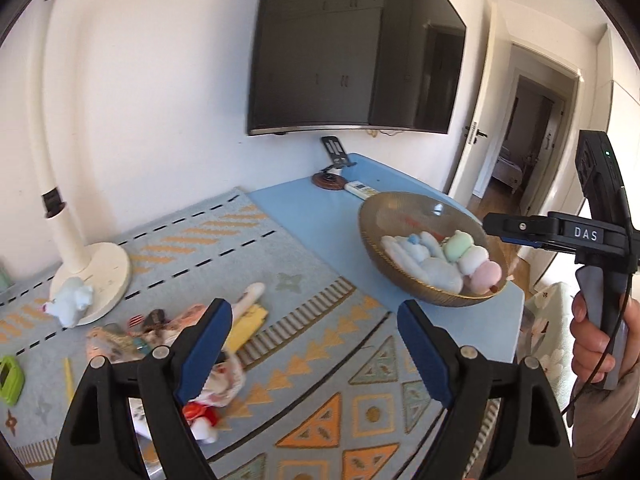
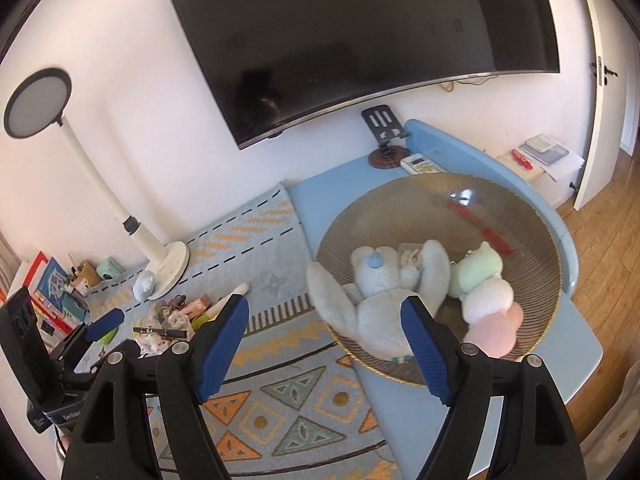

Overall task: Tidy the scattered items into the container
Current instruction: 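Grasp the green timer with the left gripper while the right grasps the white plush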

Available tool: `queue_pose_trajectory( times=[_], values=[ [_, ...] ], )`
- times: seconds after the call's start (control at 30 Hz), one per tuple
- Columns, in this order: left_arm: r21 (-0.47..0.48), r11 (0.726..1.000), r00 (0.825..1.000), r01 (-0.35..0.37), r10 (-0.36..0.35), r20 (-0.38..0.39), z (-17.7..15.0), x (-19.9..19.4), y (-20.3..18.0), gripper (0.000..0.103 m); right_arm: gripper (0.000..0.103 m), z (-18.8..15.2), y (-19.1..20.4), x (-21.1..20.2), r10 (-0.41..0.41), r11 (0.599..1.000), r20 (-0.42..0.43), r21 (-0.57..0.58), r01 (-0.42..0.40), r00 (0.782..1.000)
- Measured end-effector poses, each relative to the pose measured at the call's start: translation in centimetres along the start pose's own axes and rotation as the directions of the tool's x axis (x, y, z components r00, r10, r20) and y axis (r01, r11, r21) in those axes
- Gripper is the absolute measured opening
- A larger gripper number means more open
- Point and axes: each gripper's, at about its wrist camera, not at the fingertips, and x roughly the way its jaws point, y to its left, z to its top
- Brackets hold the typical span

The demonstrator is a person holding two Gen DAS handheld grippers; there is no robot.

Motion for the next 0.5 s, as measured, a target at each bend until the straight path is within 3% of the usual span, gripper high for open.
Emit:
queue_pose_trajectory(
  times=[0.13, 0.3, 0.4, 0.5],
  values=[
    [-0.09, 0.979, 0.983, -0.184, 0.184, -0.007, -2.6, -2.9, 8.2, 0.09, 0.079, 0.1, 4.5, 1.8, 0.024, 0.995, -0.04, -0.097, -0.028, 0.999],
    [-0.223, 0.888, 0.916, -0.402, 0.396, -0.072, -6.4, -6.5, 19.1, 0.09, 0.079, 0.5, 11.8, 4.8, 0.075, 0.967, -0.097, -0.238, -0.096, 0.993],
    [-0.275, 0.83, 0.874, -0.486, 0.468, -0.132, -8.5, -7.7, 24.3, 0.09, 0.079, 0.3, 17.4, 7.2, 0.093, 0.924, -0.137, -0.356, -0.136, 0.986],
    [-0.307, 0.814, 0.87, -0.492, 0.455, -0.189, -10.1, -7.6, 28.0, 0.09, 0.079, -0.2, 22.9, 9.8, 0.123, 0.864, -0.191, -0.462, -0.199, 0.974]
  ],
)
